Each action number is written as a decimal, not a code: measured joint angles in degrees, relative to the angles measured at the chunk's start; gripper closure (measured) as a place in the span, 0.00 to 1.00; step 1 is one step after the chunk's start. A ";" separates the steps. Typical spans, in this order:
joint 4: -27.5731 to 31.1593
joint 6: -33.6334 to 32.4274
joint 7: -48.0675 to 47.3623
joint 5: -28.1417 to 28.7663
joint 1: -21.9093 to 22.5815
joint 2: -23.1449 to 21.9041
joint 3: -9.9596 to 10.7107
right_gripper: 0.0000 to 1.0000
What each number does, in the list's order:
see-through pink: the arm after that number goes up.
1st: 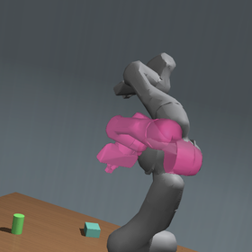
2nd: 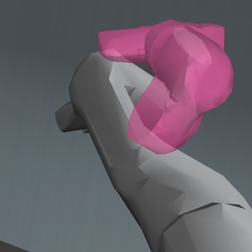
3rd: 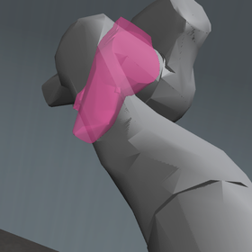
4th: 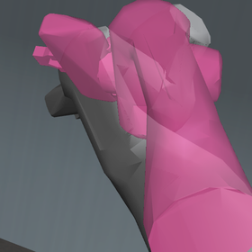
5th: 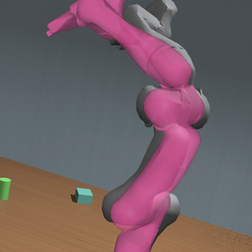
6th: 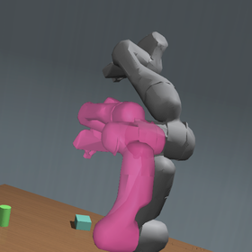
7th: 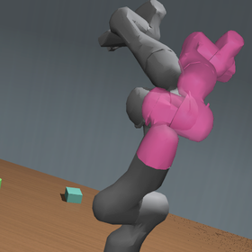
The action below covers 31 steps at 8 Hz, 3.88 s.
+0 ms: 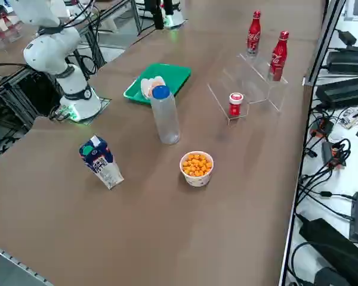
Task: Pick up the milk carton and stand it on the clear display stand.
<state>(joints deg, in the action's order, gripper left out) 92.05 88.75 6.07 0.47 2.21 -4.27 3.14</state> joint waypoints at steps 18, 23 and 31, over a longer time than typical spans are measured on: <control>30.40 22.72 60.11 -3.04 -20.65 -4.54 1.02 0.00; 37.87 32.37 80.55 -3.08 -28.98 -5.55 1.03 0.00; 42.83 36.94 96.86 -3.08 -34.25 -5.59 0.93 0.00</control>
<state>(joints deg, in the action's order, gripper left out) 134.88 125.70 102.92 -2.61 -32.05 -9.86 4.08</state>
